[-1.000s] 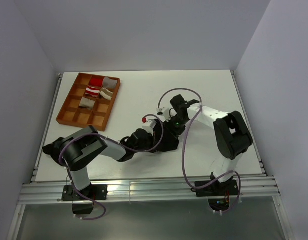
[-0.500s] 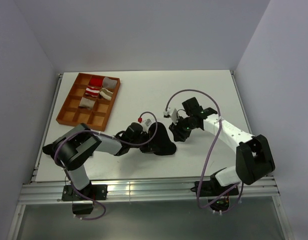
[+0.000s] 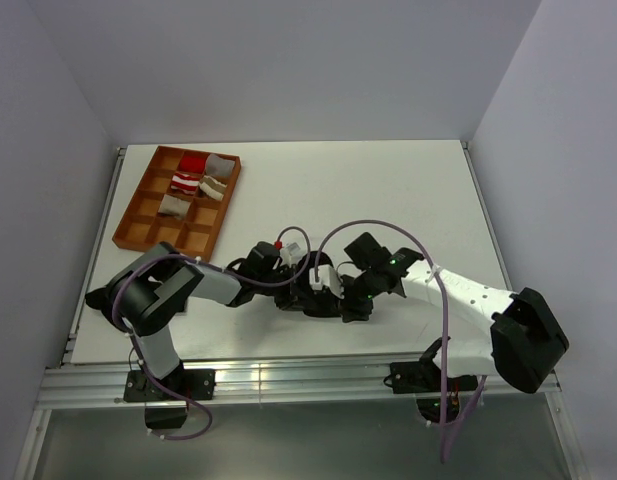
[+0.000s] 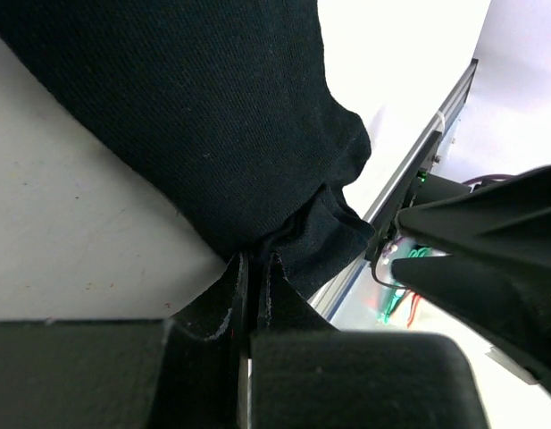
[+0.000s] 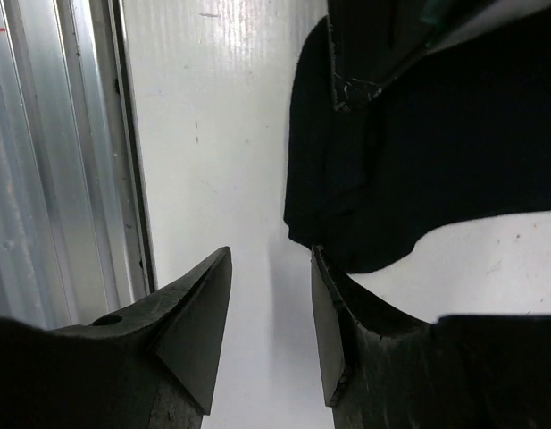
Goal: Roll the socks
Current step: Roll the sock at the center of the board.
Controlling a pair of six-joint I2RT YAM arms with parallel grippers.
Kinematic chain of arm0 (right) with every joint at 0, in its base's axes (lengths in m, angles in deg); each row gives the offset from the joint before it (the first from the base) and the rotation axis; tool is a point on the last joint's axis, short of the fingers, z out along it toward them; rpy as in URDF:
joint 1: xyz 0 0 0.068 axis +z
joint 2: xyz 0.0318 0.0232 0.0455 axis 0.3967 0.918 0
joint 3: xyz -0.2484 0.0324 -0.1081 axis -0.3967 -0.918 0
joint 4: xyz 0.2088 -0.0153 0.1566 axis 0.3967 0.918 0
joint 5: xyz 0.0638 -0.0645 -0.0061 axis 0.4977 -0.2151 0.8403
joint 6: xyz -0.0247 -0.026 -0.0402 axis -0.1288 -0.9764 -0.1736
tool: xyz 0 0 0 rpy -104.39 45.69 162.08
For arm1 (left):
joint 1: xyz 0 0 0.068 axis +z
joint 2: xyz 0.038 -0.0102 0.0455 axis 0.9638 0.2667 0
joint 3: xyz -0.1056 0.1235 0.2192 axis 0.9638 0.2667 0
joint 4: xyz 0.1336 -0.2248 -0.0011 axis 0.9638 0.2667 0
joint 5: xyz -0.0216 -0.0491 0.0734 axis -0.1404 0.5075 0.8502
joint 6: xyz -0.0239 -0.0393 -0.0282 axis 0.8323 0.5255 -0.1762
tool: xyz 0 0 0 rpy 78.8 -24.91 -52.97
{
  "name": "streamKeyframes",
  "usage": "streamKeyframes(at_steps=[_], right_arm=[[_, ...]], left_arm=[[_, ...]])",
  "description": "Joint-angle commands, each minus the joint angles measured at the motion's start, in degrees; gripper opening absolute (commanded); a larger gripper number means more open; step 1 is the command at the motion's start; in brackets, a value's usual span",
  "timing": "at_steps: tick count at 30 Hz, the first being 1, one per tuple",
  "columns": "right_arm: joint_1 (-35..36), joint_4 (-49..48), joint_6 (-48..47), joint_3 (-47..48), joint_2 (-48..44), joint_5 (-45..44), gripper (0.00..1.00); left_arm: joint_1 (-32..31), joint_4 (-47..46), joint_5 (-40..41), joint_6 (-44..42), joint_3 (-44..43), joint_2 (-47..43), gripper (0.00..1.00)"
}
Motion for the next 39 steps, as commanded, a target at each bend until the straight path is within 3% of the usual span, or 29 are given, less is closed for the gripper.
streamKeyframes(at_steps=[1,23,30,34,39], right_arm=[[3.0,-4.9,-0.2,-1.1,-2.1,-3.1,0.49],[11.1,-11.2,4.0,-2.2,4.8,-7.6,0.42],[11.1,-12.7,6.7,-1.2,7.4,-9.1,0.22],[11.0,-15.5,8.1,-2.0,9.4,-12.3,0.15],[8.8,-11.3,7.7,0.4,11.6,-7.1,0.06]], left_arm=[[-0.2,6.8,0.5,-0.6,1.1,2.6,0.00],[-0.2,3.6,-0.4,0.7,2.0,3.3,0.00],[-0.2,-1.2,-1.0,2.7,3.6,3.0,0.00],[-0.2,-3.5,-1.7,3.5,4.6,3.2,0.00],[-0.3,-4.3,0.4,2.6,5.7,1.3,0.06]])
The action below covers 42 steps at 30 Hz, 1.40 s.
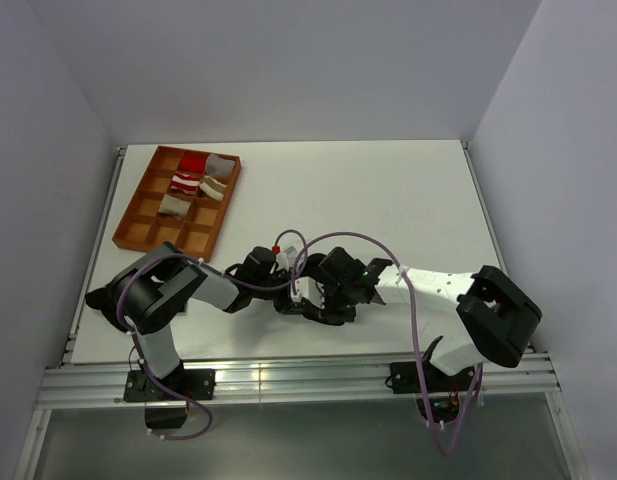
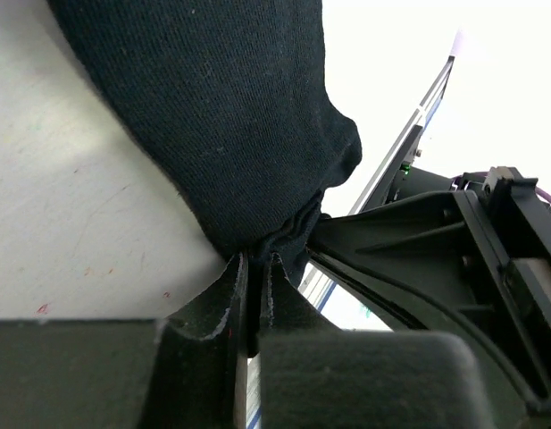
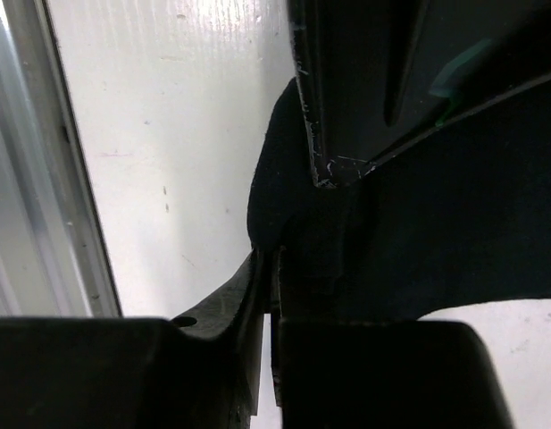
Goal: Roll the socks
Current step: Roll the sock at the center of the board.
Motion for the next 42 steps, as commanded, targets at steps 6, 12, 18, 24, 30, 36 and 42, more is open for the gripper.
streamKeyframes(at_steps=[6,12,18,24,30,36,42], right_arm=[[-8.3,15.8,-5.2,11.8,8.2,13.4,0.04],[-15.2,27.7,-8.4,22.0,17.3,21.7,0.05],[-17.2,32.3,-7.1,27.2,24.6,24.0,0.04],[-17.7,28.3,-0.3,28.9,28.0,19.2,0.04],[-17.9,26.8,4.2,30.4,31.7,16.5,0.04],[-18.9,29.1,5.0,33.0,35.4,16.5,0.03],[-19.3,33.2,5.2,35.7,37.1,17.2,0.03]], left_arm=[[-0.8,7.5,7.2,-5.0,1.8,-2.0,0.09],[-1.5,10.1,9.4,-7.2,0.2,-1.0,0.07],[-3.9,13.0,14.3,-10.1,0.1,-5.7,0.20],[-4.6,13.6,16.4,-11.9,0.7,-7.5,0.30],[-5.1,10.7,20.5,-12.5,4.0,-11.9,0.38],[-5.2,4.0,24.7,-11.6,9.5,-18.1,0.41],[-8.6,4.6,34.8,-12.9,12.7,-26.8,0.40]])
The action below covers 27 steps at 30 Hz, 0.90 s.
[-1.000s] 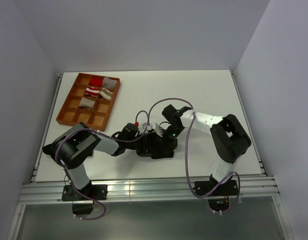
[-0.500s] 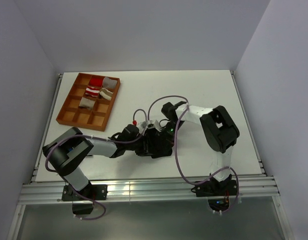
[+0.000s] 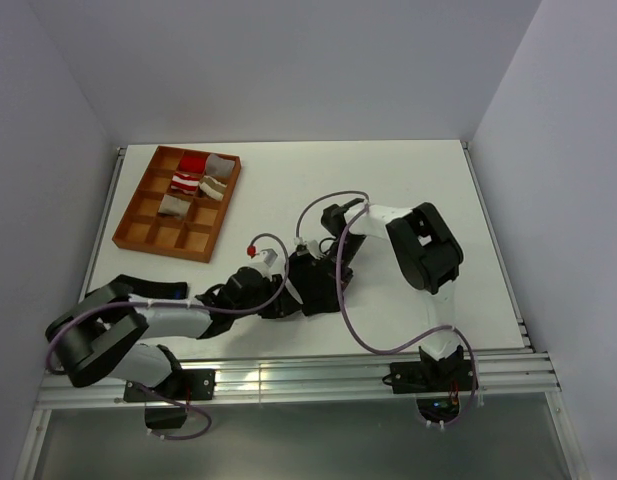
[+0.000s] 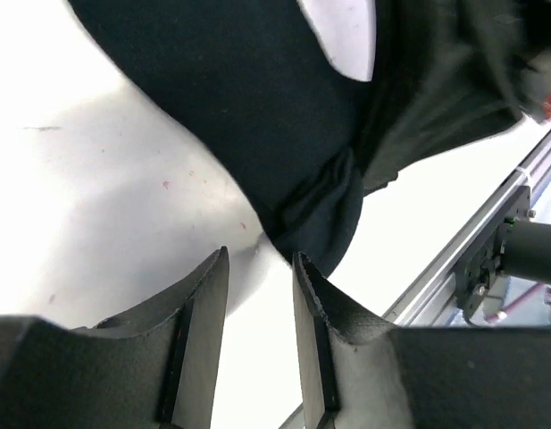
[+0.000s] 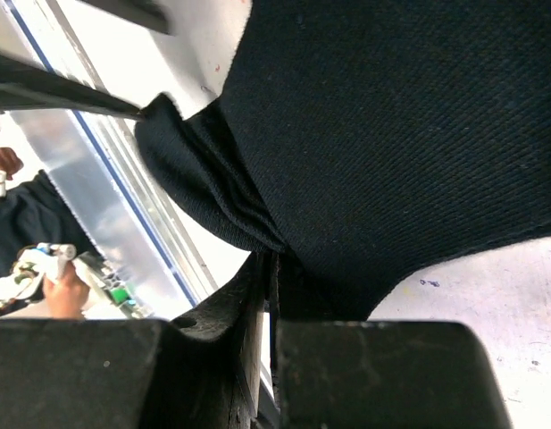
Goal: Roll the socks
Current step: Roll the sock at the center of the board.
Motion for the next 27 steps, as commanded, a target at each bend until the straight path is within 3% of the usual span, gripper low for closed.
streamKeyframes(at_steps=[1,5,8,13,21,27], right_arm=[[-0.9,0.1,-0.2,2.5,1.8,-3.5,0.03],[-1.0,2.2,-0.3,3.4,2.8,-3.3,0.03],[-1.2,3.3,-0.2,4.2,3.8,-3.0,0.03],[-1.5,5.2,0.3,6.8,5.8,-2.3,0.04],[-1.8,7.0,0.2,7.7,6.9,-0.9,0.04],[-2.4,7.9,-0.1,7.9,7.3,0.2,0.04]], left_arm=[[-2.9,-1.3,11.9,-3.5,2.0,-7.3,0.40],[-6.8,-2.9,19.5,-8.1,3.3,-13.9,0.43],[-8.5,-5.7,17.6,-13.2,2.5,-15.2,0.48],[-10.2,-9.7,13.0,-20.7,-2.1,-7.4,0.49],[-10.7,-19.3,8.2,-23.3,-5.1,4.1,0.51],[-10.7,-19.5,8.2,-24.6,-6.6,8.6,0.51]])
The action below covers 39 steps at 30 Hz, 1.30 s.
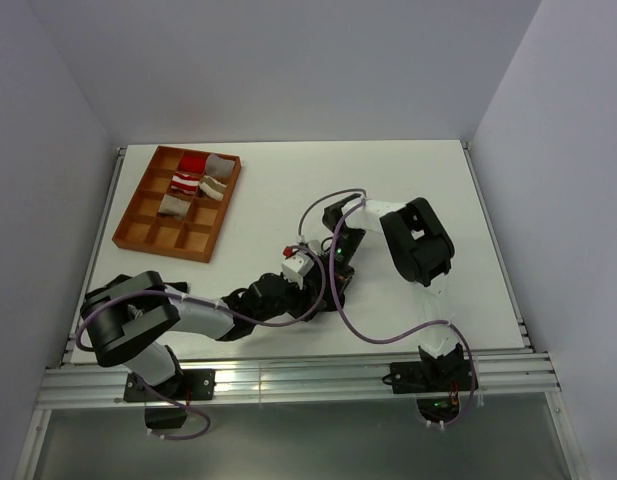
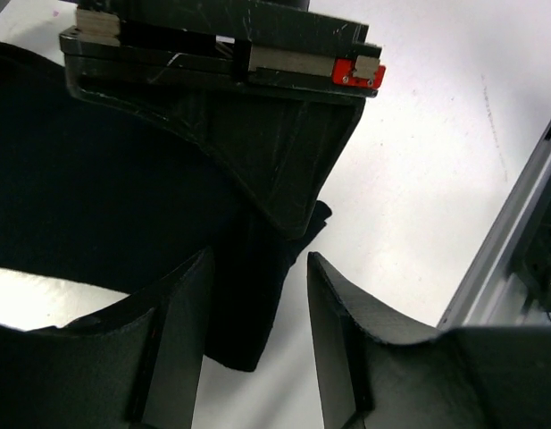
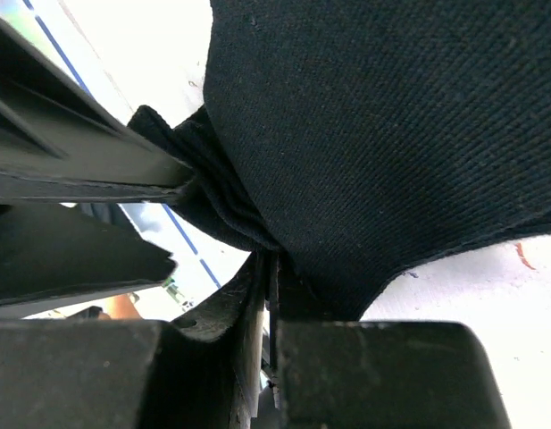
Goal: Roll the socks
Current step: Roll the sock at the center of the board.
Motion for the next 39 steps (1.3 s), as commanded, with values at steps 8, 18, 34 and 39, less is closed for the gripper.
streamKeyframes(at_steps=[8,18,34,39], right_arm=[[-1.2,0.9,-0.9,2.5,2.0,0.2,0.03],[-1.2,0.4,-0.2,2.6,1.8,0.6,0.03],[-2.9,-11.3,4.6,-5.1,-15.5,-4.4,0.39],[-5.5,-17.1,5.4,-8.7,-21.8,-4.8,0.40]], left_arm=[[-0.3,-5.9,-2.8,-1.8,-1.7,4.2,0.50],[-0.3,-8.1,-2.5,0.6,-0.7,7.5,0.27],[5.0,-15.4,-12.0,12.4,6.4,10.7,0.00],[5.6,-8.9,-16.4,15.2,5.0,9.6,0.00]])
